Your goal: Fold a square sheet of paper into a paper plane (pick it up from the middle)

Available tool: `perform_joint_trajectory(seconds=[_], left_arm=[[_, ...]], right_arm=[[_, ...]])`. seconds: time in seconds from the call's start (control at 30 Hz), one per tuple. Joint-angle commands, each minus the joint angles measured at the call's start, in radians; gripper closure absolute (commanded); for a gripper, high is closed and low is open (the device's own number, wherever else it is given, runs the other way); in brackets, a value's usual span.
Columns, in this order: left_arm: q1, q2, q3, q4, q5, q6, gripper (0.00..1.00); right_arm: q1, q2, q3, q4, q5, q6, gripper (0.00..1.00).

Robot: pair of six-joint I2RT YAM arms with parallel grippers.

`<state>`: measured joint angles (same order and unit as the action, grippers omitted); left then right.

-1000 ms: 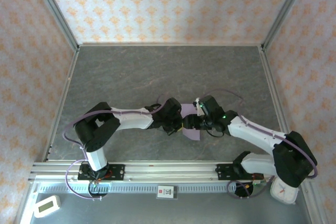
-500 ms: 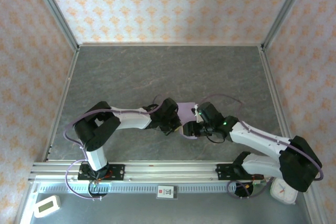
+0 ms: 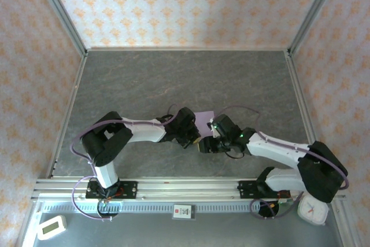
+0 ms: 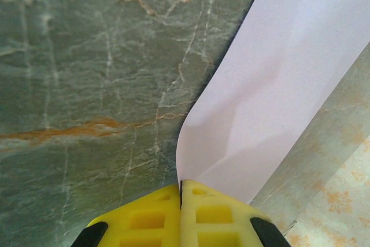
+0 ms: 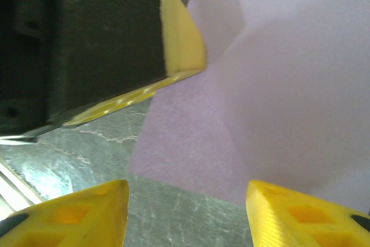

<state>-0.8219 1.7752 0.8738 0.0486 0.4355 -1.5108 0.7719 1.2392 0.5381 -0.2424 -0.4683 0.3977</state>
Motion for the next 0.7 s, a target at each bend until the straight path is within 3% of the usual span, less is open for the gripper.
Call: perform_joint_trajectory(seconds=[0.0,0.27,0.67], left_arm=[[0.006,-0.03,0.0,0.014,0.012,-0.022,1.0],[0.006,-0.035,-0.004,0.009,0.014,-0.019,1.0],[0.005,-0.045,-0.027,0.014,0.009,-0.019,1.0]], right_arm=[[0.007,0.026,0.043,0.01,0.06,-0.022,0.43],[0.009,0.068,0.082,0.014,0.086,-0.025,0.48],[0.009,0.066,0.09,0.005,0.072,-0.031,0.82]])
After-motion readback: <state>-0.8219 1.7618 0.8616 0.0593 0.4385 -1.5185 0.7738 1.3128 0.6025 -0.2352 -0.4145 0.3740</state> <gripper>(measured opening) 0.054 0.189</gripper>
